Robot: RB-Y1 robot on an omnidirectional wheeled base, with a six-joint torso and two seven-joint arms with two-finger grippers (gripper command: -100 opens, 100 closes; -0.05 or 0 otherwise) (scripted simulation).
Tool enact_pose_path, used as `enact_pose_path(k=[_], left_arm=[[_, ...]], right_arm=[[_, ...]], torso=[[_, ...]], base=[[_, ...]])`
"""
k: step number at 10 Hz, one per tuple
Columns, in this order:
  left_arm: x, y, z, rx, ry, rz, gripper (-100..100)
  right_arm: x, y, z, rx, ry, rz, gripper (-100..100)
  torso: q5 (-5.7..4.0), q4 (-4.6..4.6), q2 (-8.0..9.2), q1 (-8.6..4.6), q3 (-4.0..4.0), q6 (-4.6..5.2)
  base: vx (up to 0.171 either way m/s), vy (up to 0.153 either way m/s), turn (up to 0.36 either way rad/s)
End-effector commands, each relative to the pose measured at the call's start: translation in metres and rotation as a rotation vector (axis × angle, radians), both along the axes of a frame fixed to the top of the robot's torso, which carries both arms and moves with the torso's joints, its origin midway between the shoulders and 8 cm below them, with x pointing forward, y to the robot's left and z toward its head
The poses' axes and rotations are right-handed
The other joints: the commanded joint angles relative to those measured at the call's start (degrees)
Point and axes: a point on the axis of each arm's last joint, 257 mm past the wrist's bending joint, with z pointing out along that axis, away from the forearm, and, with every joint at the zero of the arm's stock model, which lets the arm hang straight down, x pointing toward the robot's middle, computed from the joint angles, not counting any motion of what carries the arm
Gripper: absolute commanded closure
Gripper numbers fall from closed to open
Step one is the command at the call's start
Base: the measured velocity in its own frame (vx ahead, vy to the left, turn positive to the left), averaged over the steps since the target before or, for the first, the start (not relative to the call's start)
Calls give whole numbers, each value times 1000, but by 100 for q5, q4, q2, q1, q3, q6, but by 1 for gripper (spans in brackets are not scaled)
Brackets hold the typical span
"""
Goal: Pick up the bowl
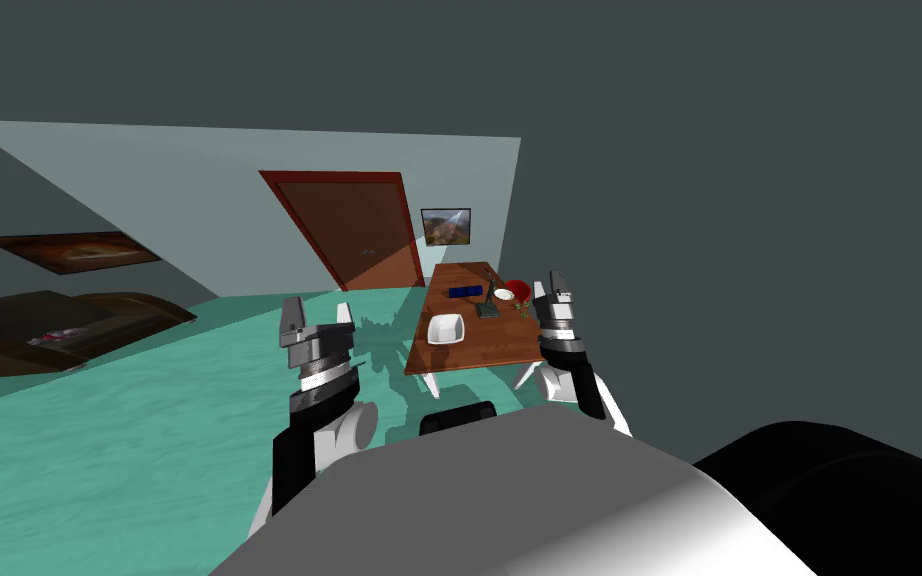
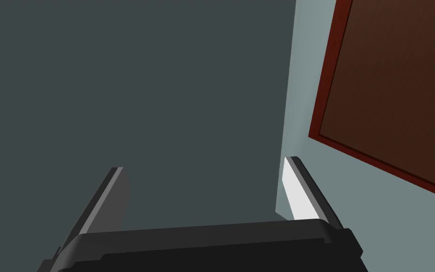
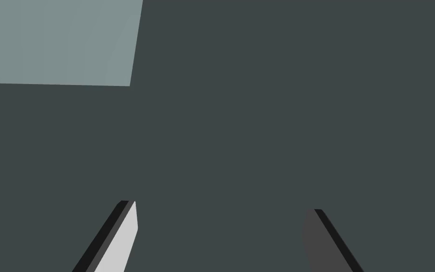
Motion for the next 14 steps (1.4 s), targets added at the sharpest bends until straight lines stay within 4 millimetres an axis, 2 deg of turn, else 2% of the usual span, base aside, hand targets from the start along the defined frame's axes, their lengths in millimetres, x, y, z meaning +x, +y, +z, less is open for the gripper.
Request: enact_pose_path(k=[1, 7, 14], left_arm=[[5, -6, -1, 34, 17, -29, -100], [47, -33, -18, 126, 143, -163, -100], [82, -42, -41, 127, 269, -219, -100]], right_arm=[[0, 0, 0, 0, 0, 0, 0], [0, 0, 0, 0, 0, 0, 0], [0, 0, 0, 0, 0, 0, 0]], torso=[[0, 0, 0, 0, 0, 0], [-2, 4, 16, -10, 9, 0], [-2, 2, 9, -9, 5, 1]], base=[[-9, -7, 0], [-39, -24, -2], [-27, -20, -3]])
